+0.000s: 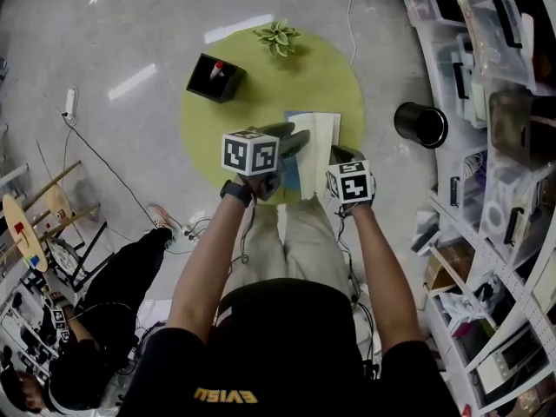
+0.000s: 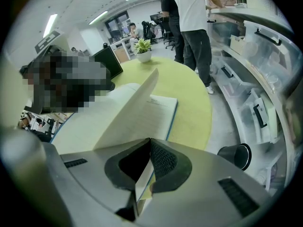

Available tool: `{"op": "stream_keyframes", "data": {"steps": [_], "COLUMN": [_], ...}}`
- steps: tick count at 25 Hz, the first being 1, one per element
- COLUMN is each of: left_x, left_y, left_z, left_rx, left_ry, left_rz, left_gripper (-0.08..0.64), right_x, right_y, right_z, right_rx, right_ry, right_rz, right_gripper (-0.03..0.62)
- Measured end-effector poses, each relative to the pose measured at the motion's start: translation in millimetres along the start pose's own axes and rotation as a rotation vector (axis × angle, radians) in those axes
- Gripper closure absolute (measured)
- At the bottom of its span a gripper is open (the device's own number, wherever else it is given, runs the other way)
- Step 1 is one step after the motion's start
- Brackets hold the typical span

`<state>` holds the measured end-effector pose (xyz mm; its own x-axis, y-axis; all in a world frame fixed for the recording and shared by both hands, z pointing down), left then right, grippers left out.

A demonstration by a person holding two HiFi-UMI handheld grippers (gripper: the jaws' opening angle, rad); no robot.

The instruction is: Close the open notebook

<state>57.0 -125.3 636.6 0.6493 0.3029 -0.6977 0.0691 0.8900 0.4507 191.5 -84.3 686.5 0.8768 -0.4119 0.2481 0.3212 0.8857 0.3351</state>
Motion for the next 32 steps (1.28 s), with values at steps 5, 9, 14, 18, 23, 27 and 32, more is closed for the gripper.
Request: {"op": "stream_keyframes", "data": {"steps": [5, 9, 14, 18, 23, 27, 32], "left_x": [6.4, 18.6, 46.8, 68.5, 86.3, 100.8, 110.0], "left_y": [-1.9, -8.0, -16.0, -14.0, 0.2, 2.5, -9.2], "left_z": [5.2, 4.7, 2.0, -4.3, -36.2, -83.9, -141.6], "left_rx": [-0.011, -0.006, 0.016, -0.020, -0.024, 0.080, 0.173], "left_ry": [0.010, 0.046, 0.137, 0.184, 0.209, 0.233, 0.177], "left_rz": [0.019, 0.052, 0.092, 0.164, 0.196, 0.156, 0.178], "left_gripper": [0.342, 0.351, 0.351, 0.344, 0.344, 0.350, 0.367], "right_x": [1.1, 0.9, 3.8, 8.2, 7.4, 9.6, 0.9], "right_y": [0.4, -1.9, 1.8, 1.4, 1.3, 6.7, 3.7], "right_z": [-0.2, 1.4, -2.0, -10.2, -32.1, -54.5, -86.5], "right_rx": [0.002, 0.001, 0.013, 0.042, 0.080, 0.094, 0.129], "right_ry": [-0.006, -0.011, -0.040, -0.045, -0.038, -0.035, -0.028], "right_rz": [0.002, -0.009, 0.042, 0.115, 0.117, 0.139, 0.141], "right_gripper": [0.591, 0.591, 0.592, 0.592, 0.592, 0.592, 0.592]}}
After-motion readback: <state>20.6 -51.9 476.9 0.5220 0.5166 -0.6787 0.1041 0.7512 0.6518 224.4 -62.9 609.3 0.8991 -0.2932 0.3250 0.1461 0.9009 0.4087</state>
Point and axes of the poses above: the fingertips, and each gripper's own axes: z forward along the fingers, x to its right, y out of its underside, the point moved 4 cm from there along -z, backward along the fingers, and after that the axes turned 8 degrees about z, right-handed, at the moved point
